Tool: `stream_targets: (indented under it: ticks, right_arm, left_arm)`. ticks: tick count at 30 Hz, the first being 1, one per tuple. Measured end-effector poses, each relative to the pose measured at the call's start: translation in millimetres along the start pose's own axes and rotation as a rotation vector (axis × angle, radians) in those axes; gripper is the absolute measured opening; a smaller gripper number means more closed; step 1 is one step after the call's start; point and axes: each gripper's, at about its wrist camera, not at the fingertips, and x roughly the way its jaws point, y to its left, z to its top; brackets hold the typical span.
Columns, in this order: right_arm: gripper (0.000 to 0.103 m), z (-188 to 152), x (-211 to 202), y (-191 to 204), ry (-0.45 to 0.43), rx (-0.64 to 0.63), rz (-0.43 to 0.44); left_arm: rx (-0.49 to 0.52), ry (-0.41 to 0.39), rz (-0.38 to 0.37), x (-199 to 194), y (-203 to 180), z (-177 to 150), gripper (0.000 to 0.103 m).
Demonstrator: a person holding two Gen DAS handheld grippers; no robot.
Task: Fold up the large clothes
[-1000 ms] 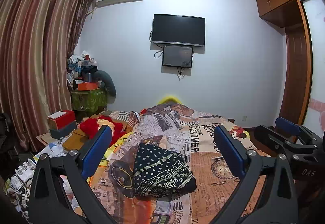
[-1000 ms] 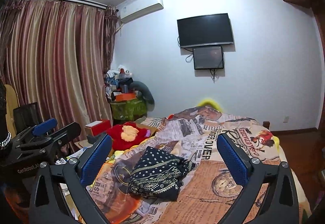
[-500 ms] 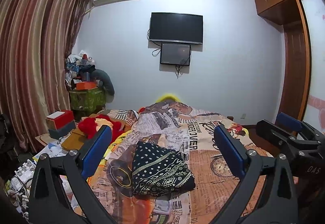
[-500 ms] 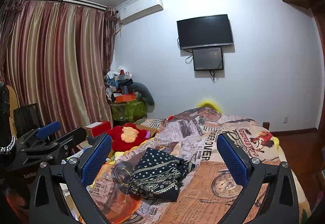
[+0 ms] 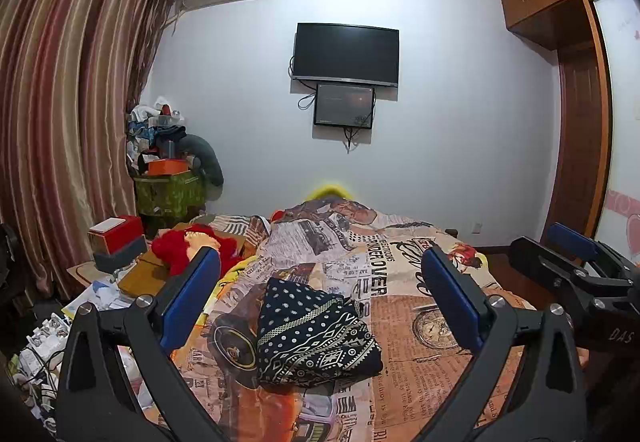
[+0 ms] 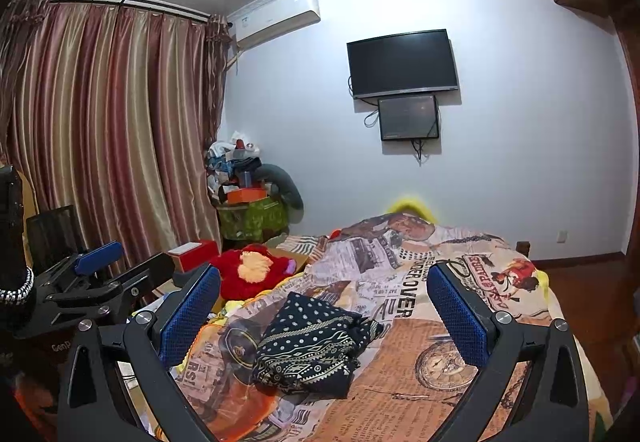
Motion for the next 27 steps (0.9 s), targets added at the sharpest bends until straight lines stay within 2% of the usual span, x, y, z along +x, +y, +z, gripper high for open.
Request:
stream_targets:
  ticks: [27]
  right_arm:
    - [0.103,0.0,-2.6,0.4,0.000,0.002,-0.002]
  left_arm:
    - [0.028,0.016,-0.040,0.9,-4.1,0.4,0.101]
